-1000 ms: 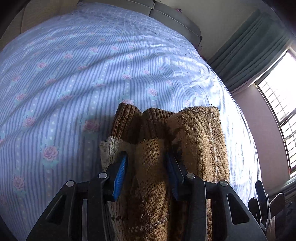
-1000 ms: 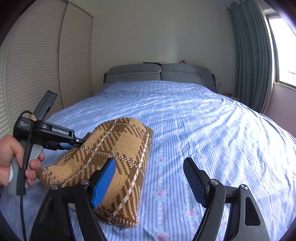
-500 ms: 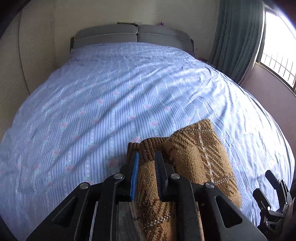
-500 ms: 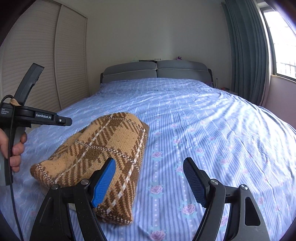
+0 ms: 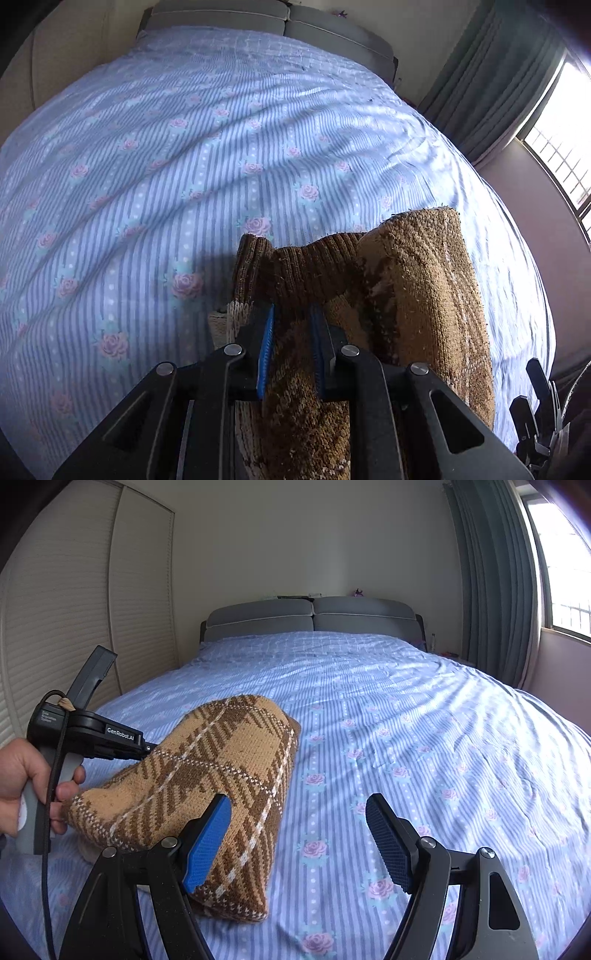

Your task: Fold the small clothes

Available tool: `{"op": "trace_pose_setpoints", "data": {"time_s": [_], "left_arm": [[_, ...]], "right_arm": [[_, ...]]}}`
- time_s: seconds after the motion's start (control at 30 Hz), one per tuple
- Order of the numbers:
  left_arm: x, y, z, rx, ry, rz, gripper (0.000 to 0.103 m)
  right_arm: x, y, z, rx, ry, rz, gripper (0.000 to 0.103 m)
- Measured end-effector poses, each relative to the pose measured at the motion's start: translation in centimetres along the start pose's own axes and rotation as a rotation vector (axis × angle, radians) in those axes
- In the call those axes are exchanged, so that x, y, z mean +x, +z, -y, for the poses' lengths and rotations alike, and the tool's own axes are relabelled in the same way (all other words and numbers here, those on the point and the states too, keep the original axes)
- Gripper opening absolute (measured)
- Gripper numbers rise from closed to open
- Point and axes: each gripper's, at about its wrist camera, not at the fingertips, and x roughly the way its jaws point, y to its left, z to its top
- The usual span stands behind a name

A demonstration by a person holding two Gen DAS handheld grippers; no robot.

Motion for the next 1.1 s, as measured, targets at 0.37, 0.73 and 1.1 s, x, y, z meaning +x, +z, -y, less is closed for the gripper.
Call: {"op": "trace_pose_setpoints", "data": {"time_s": [0.37,0.73,1.1], "left_arm": [[0.2,-0.4,0.0,-0.011,0.032,-0.035,0.021],[-1.2,-0.9,0.0,0.010,0.014,0.049,0.008],[-2.8,-1.0,1.1,0.114,0.181,0.068,0.014]], "right_arm": [[0.3,-0.8,0.9,0.045,-0.006,-0.025,0.075],[-0.2,-1.2,0.6,0.029,0.004,-0.018,0.073],[0.1,-0.5,0.6,0.043,0.025,-0.004,0.073]]}}
